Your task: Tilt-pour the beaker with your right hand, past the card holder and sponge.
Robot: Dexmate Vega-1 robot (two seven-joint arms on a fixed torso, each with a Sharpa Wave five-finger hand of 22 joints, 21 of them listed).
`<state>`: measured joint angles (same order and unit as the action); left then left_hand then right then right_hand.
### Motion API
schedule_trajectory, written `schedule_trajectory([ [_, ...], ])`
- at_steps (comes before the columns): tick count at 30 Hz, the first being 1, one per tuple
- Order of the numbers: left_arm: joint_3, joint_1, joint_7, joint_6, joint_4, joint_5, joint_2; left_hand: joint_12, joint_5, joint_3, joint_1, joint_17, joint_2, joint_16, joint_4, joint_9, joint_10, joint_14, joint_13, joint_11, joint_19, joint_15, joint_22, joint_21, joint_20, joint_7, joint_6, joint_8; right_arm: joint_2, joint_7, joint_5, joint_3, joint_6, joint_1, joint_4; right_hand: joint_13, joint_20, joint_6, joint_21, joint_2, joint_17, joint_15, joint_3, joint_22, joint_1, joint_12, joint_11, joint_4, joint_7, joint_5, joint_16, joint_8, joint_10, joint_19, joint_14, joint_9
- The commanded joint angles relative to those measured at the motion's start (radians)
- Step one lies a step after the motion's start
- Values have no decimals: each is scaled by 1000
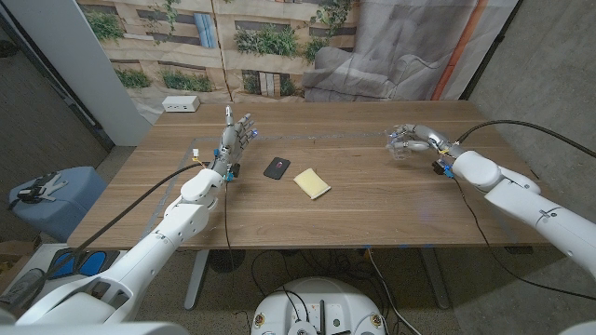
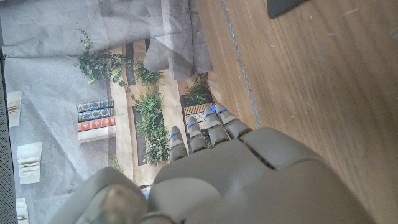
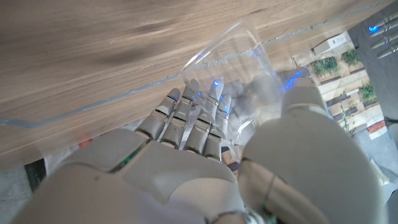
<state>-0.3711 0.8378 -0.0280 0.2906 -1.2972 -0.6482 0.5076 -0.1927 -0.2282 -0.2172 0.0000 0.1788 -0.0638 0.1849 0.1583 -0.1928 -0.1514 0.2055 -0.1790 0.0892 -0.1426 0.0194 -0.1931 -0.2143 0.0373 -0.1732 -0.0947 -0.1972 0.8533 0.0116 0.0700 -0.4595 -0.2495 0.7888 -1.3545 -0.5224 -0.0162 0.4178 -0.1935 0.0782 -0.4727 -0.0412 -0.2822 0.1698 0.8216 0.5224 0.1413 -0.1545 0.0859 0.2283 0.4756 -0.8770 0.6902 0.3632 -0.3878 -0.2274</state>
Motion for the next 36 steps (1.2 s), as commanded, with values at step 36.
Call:
schedule_trajectory([
  [36,0,0,-2,0,0,-1,0,-6,-4,-6,2,5,-26,5,-1,-3,-9,6,-3,-1,-8,1,-3,-7,8,-6,-3,-3,-285,260,50,-36,-350,-29,411,32,-5,53,4,-121,-2,-127,13,3,60,-57,46,-13,135,-13,-11,28,-16,-30,58,11],
])
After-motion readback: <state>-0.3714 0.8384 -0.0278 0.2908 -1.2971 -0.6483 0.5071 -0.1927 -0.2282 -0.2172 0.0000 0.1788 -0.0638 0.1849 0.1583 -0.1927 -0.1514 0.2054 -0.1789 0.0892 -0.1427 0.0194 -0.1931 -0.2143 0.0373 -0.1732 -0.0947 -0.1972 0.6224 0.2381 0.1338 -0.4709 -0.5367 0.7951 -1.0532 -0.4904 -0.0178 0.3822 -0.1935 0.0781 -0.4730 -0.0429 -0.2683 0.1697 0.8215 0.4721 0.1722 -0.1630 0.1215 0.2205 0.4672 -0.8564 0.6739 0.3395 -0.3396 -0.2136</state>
